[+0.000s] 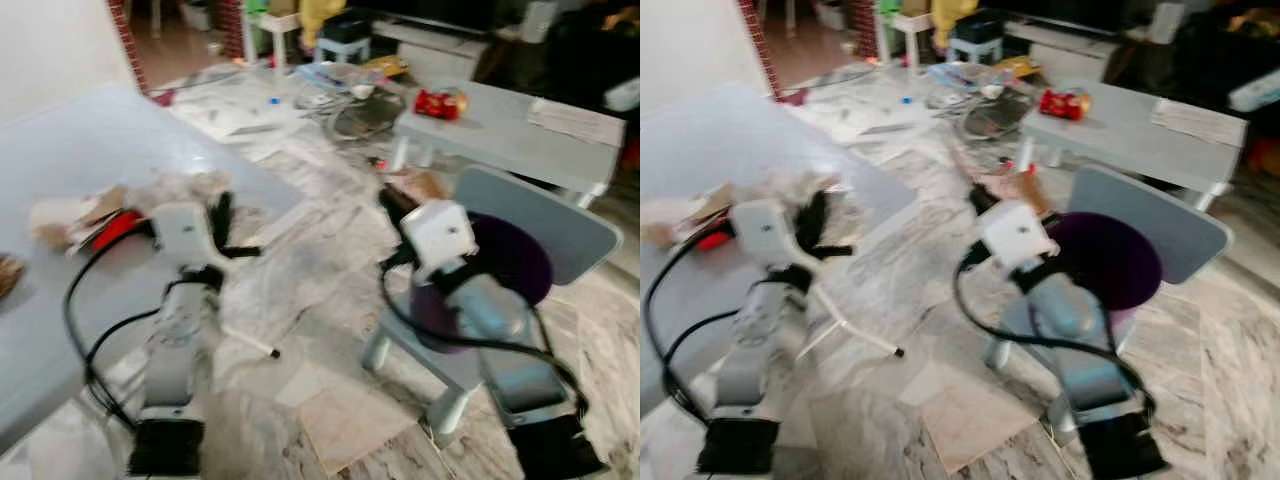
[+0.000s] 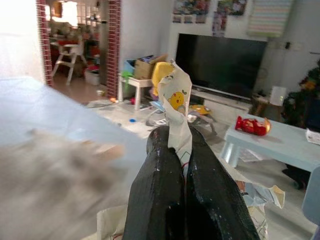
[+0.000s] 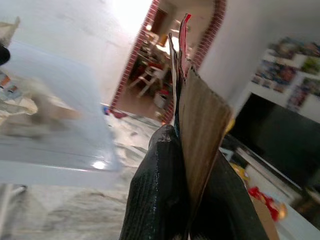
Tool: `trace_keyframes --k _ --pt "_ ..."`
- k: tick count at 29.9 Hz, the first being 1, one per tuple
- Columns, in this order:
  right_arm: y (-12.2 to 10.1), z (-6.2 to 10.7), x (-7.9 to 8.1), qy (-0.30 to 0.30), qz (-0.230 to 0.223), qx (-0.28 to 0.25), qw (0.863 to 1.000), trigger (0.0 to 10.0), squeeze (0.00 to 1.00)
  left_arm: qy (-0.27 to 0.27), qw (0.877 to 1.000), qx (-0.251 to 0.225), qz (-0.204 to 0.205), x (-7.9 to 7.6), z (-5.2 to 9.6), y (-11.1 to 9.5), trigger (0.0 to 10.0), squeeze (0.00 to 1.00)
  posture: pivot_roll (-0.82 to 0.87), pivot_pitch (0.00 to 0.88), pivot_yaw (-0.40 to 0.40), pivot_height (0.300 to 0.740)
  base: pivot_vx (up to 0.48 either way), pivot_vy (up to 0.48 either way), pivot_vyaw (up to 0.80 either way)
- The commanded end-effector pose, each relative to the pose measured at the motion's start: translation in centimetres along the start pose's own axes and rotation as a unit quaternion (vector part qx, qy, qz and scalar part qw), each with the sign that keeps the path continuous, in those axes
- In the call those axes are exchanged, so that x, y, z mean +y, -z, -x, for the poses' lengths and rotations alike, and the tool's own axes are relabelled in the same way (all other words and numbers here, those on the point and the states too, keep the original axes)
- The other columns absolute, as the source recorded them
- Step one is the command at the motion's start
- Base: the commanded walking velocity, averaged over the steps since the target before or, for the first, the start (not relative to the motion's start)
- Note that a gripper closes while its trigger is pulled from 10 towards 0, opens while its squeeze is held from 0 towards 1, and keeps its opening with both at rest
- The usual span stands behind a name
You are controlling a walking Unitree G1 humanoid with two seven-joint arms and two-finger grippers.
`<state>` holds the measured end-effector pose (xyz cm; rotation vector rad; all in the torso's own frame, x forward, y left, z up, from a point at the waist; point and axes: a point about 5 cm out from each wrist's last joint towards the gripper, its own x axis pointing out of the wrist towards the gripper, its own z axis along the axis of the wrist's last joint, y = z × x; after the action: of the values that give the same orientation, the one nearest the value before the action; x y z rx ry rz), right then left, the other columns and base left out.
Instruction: Picking trash to rubbish bin
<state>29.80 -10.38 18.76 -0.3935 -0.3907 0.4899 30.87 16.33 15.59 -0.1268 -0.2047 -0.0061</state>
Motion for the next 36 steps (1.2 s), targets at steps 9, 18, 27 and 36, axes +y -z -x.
trace_keyframes --k 9,18,27,36 --pt "-0.02 0.29 -0.83 0.009 0.013 0.004 1.000 10.0 0.00 0.021 1.000 -0.006 0.008 -1.30 -0.36 -0.32 0.0 0.00 -0.06 0.068 0.040 0.740 0.000 0.000 -0.80" --pt "0.09 0.30 -0.86 0.009 0.013 0.008 1.000 10.0 0.00 0.029 1.000 0.000 0.006 -1.64 -0.31 -0.08 0.0 0.00 -0.06 0.068 0.042 0.740 0.000 0.000 -0.80" --pt "-0.18 0.34 -0.51 0.002 0.014 -0.005 1.000 10.0 0.00 0.037 0.999 0.003 0.002 -1.89 -0.24 0.10 0.0 0.00 -0.06 0.067 0.044 0.740 0.222 0.000 -0.18" --pt "-0.12 0.38 -0.50 0.005 0.014 -0.005 1.000 10.0 0.00 0.040 0.999 0.005 -0.001 -1.92 -0.20 0.14 0.0 0.00 -0.06 0.066 0.048 0.740 0.388 0.000 0.00"
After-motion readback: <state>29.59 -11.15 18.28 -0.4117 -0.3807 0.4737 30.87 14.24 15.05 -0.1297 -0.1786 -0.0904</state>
